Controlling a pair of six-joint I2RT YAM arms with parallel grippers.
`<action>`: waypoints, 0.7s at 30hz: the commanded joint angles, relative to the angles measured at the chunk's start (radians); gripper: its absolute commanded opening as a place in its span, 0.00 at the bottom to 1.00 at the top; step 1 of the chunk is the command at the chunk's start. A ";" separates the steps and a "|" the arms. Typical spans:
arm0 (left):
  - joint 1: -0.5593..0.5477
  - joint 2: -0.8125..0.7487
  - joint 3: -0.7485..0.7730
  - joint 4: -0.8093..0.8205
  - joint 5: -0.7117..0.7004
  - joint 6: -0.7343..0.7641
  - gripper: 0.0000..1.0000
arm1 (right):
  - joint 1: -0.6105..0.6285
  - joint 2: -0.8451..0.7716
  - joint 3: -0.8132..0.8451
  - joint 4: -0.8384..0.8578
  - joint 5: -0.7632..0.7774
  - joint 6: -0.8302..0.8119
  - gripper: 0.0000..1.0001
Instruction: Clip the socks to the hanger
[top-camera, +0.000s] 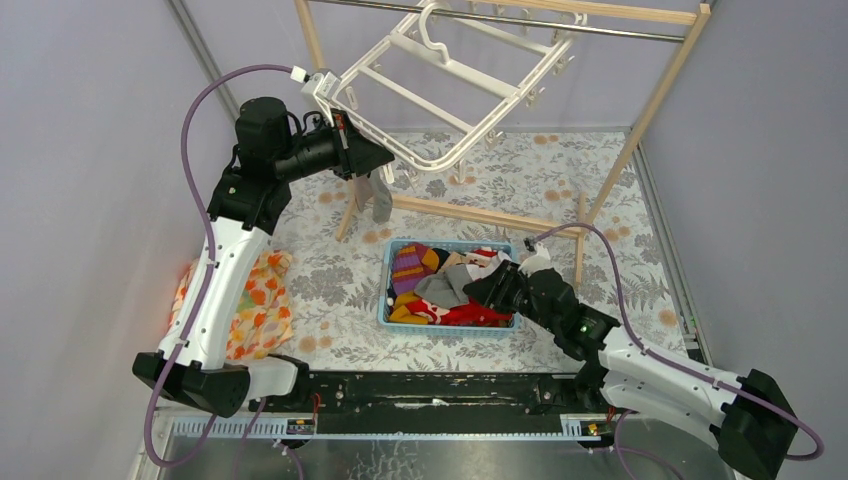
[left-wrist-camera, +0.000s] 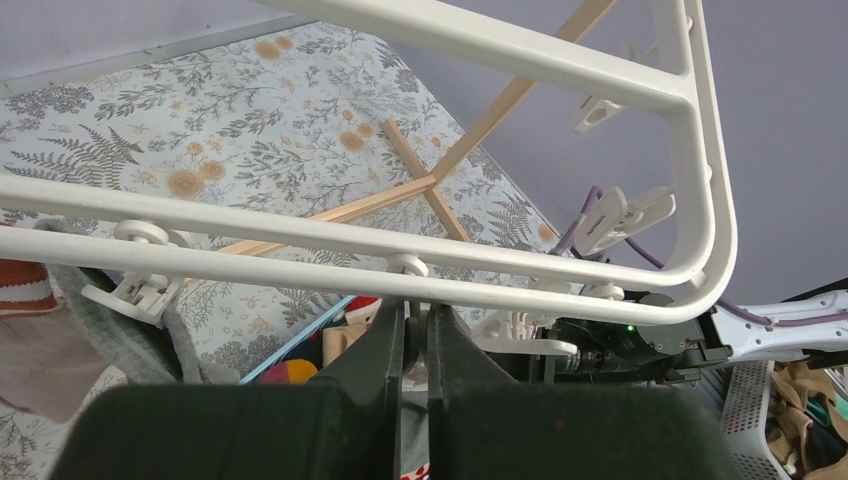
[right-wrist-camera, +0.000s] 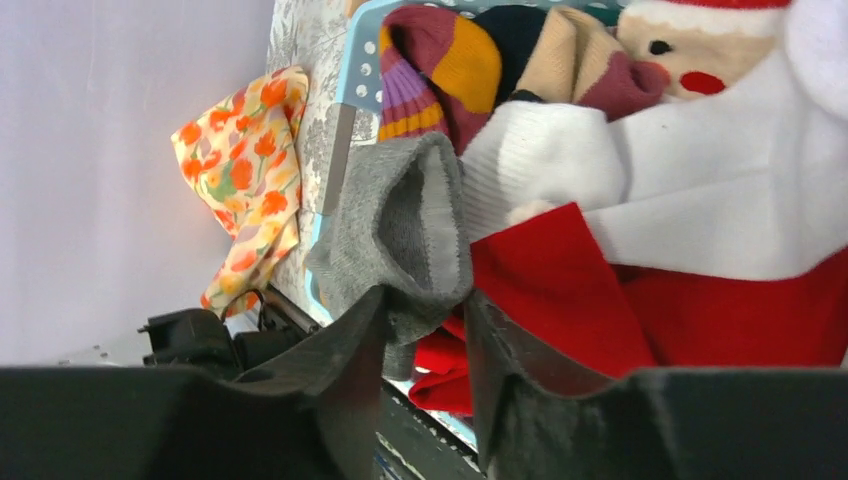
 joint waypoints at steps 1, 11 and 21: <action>0.001 0.001 -0.014 0.013 0.032 -0.006 0.00 | -0.007 -0.025 -0.052 0.150 0.087 0.064 0.46; 0.001 -0.003 -0.022 0.017 0.038 -0.003 0.00 | -0.007 0.001 -0.137 0.399 0.125 0.190 0.63; 0.001 -0.005 -0.019 0.018 0.043 -0.002 0.00 | -0.006 0.109 -0.130 0.493 0.133 0.337 0.61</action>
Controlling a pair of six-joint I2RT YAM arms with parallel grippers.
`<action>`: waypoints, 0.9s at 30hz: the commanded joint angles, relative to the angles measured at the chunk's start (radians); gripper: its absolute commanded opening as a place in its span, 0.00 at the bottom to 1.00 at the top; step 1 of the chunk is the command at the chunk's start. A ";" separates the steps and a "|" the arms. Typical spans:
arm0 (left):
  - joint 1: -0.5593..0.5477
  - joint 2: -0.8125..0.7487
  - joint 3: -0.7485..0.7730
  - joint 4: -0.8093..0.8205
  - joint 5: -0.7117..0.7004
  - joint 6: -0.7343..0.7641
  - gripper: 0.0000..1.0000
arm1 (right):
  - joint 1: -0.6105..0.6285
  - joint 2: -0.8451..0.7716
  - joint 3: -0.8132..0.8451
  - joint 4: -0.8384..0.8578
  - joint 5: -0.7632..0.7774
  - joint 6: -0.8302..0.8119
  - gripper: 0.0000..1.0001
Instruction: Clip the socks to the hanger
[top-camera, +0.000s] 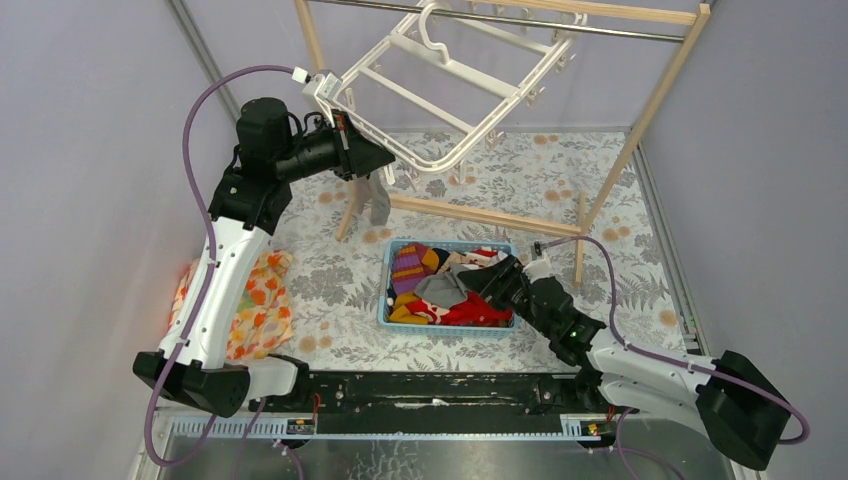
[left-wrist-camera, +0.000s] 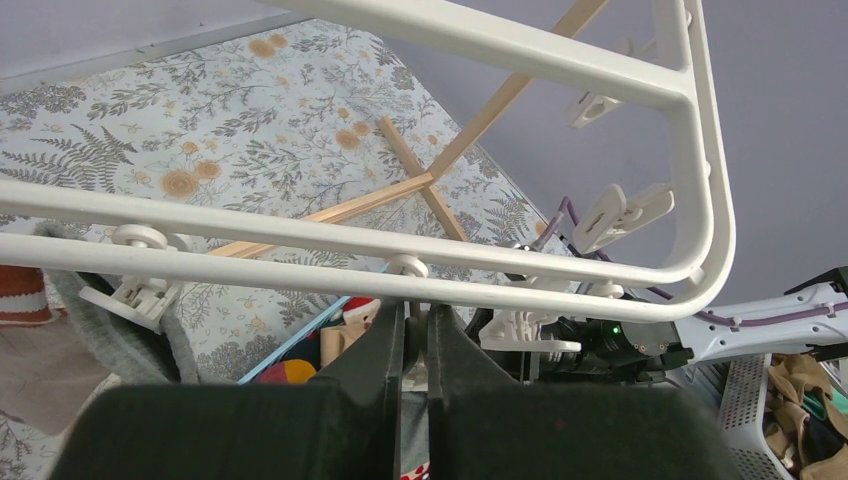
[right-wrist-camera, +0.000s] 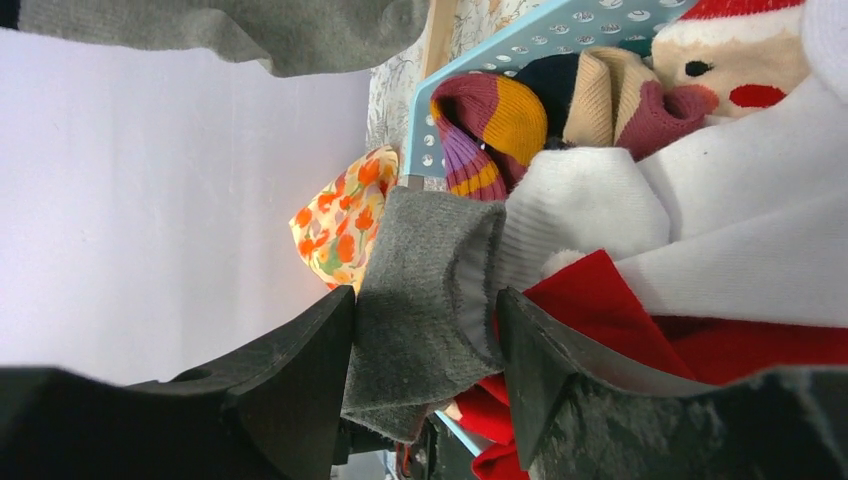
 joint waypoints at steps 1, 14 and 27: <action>0.001 -0.006 -0.010 0.007 0.029 -0.001 0.00 | -0.004 0.012 0.014 0.093 0.060 0.115 0.60; 0.002 -0.008 -0.027 0.021 0.035 -0.002 0.00 | 0.031 0.000 0.071 0.044 0.318 0.144 0.57; 0.001 -0.016 -0.046 0.027 0.044 0.007 0.00 | 0.160 -0.183 0.229 -0.743 0.448 0.454 0.87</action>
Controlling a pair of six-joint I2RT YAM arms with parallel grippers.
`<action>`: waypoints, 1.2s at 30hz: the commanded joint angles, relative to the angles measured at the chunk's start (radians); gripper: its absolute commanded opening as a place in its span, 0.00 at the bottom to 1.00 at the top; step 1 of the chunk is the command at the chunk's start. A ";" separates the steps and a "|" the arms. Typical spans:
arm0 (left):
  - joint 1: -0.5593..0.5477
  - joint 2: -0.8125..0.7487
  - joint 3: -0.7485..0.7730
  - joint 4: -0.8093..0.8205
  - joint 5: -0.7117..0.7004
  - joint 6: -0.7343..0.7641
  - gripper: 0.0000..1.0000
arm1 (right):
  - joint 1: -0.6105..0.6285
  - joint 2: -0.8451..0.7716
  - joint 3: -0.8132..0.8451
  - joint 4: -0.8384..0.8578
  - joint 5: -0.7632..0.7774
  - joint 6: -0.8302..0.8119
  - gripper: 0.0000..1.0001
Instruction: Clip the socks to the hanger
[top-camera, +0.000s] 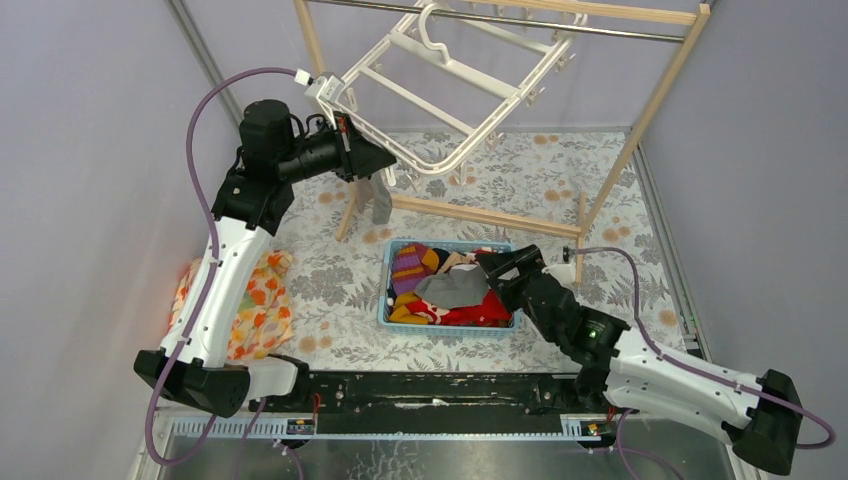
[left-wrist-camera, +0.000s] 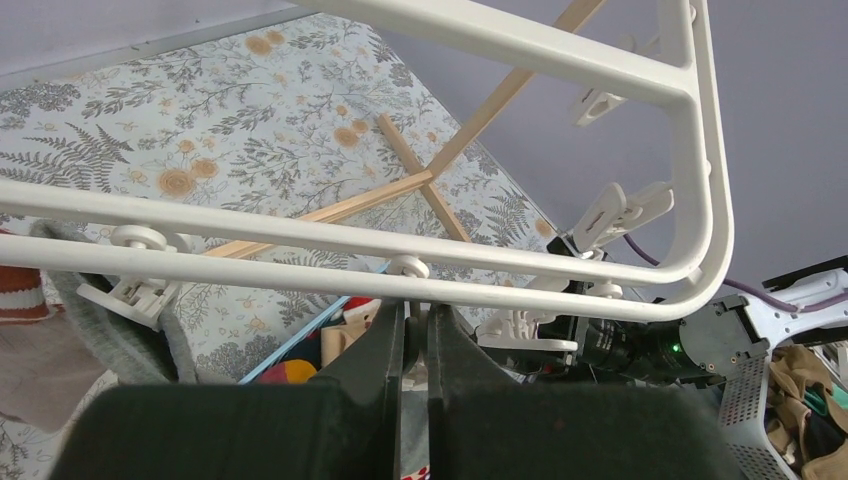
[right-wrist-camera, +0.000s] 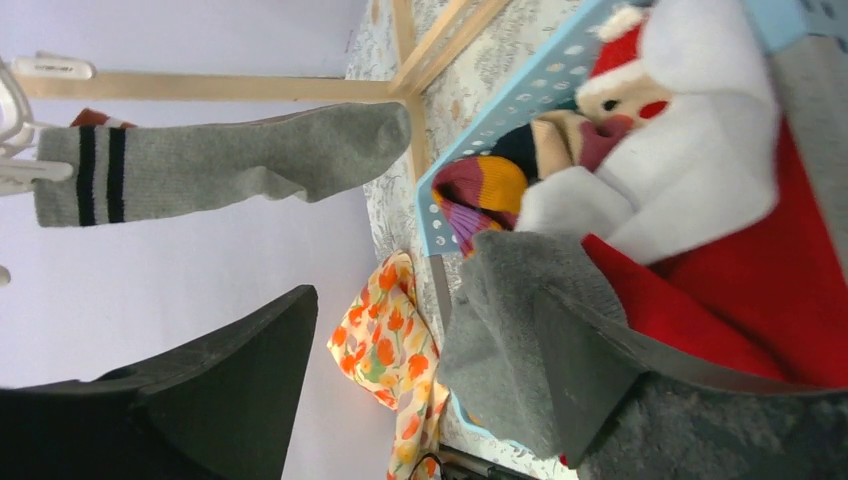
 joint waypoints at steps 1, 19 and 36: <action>0.001 -0.016 -0.022 0.007 0.038 0.002 0.00 | 0.023 -0.049 -0.006 -0.214 0.006 0.186 0.89; 0.001 -0.025 -0.024 0.011 0.040 -0.002 0.00 | 0.083 -0.042 -0.003 -0.214 0.079 0.155 0.78; 0.006 -0.036 -0.013 -0.016 0.035 0.025 0.00 | 0.112 0.283 0.408 -0.341 0.072 -0.402 0.75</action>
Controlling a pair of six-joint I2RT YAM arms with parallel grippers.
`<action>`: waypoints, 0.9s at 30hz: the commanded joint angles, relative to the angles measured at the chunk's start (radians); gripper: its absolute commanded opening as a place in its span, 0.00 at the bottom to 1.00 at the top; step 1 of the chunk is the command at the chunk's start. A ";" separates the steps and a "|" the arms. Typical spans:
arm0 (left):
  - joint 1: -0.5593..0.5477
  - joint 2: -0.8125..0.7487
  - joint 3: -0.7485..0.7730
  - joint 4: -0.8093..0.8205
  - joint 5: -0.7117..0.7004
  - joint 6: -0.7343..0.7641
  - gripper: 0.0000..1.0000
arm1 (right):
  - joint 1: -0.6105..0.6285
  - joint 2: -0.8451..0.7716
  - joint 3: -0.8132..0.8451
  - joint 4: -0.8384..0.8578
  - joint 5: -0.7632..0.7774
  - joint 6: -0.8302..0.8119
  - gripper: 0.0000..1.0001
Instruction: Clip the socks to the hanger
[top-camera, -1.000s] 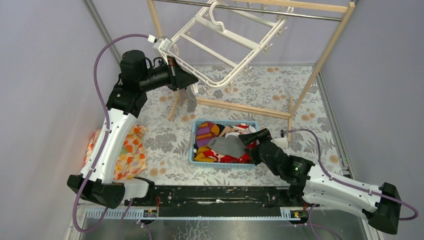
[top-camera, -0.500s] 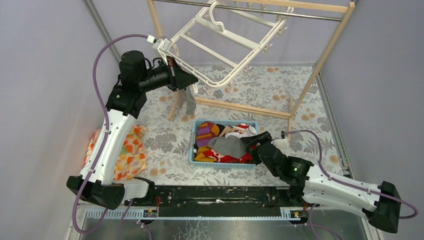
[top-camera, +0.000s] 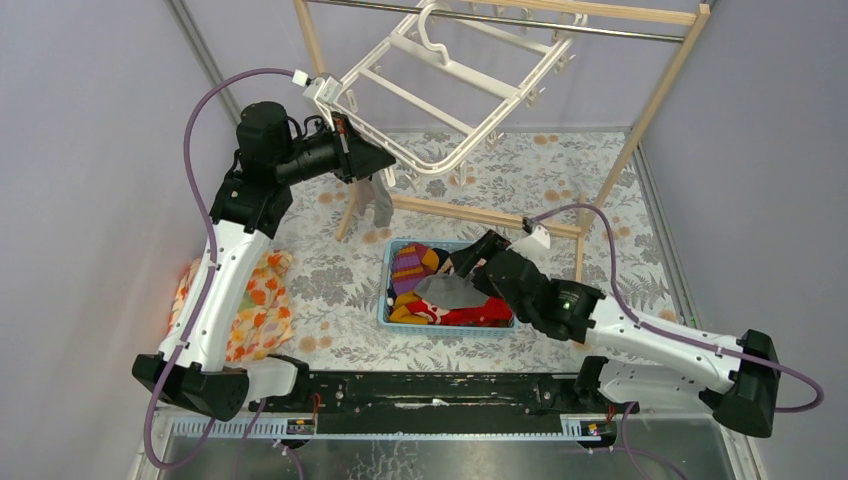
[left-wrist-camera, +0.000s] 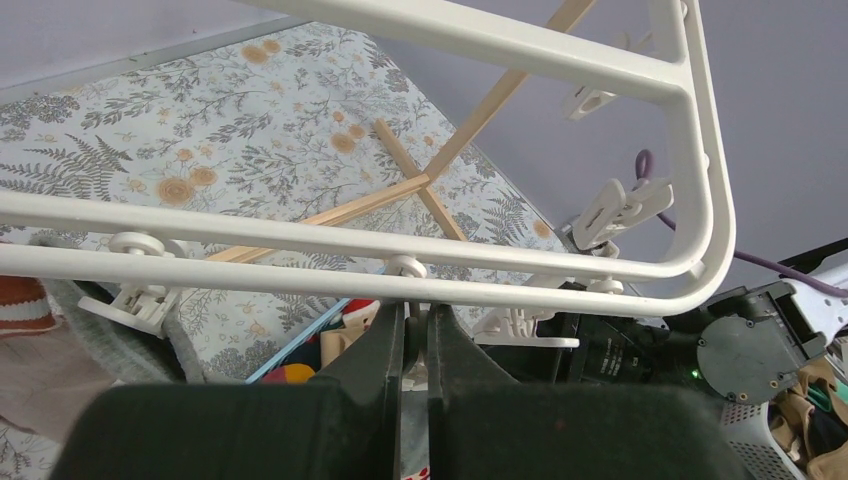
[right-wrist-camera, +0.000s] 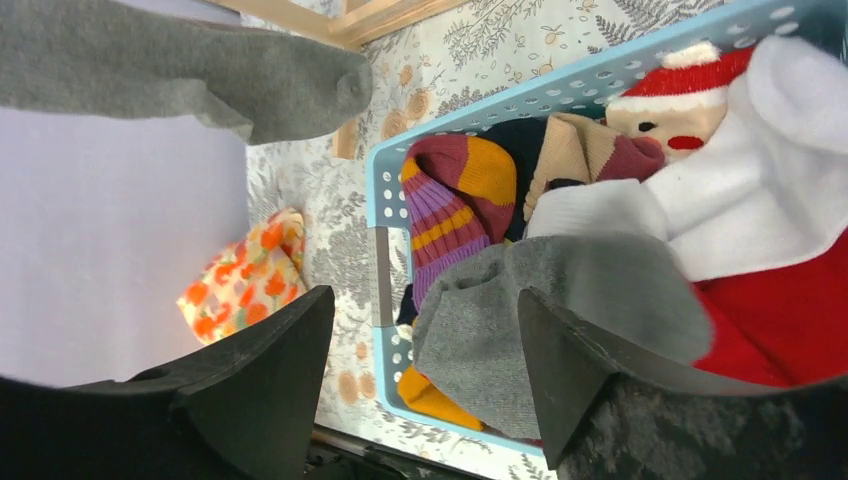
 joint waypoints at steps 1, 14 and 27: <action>0.006 -0.018 0.003 -0.037 0.026 0.021 0.00 | 0.047 0.058 0.100 -0.088 0.066 -0.187 0.75; 0.010 -0.002 0.002 -0.035 0.044 0.015 0.00 | 0.099 -0.212 -0.038 -0.273 0.051 0.155 0.79; 0.009 0.005 -0.002 -0.016 0.047 -0.004 0.00 | 0.050 -0.090 0.054 -0.415 0.225 0.060 0.74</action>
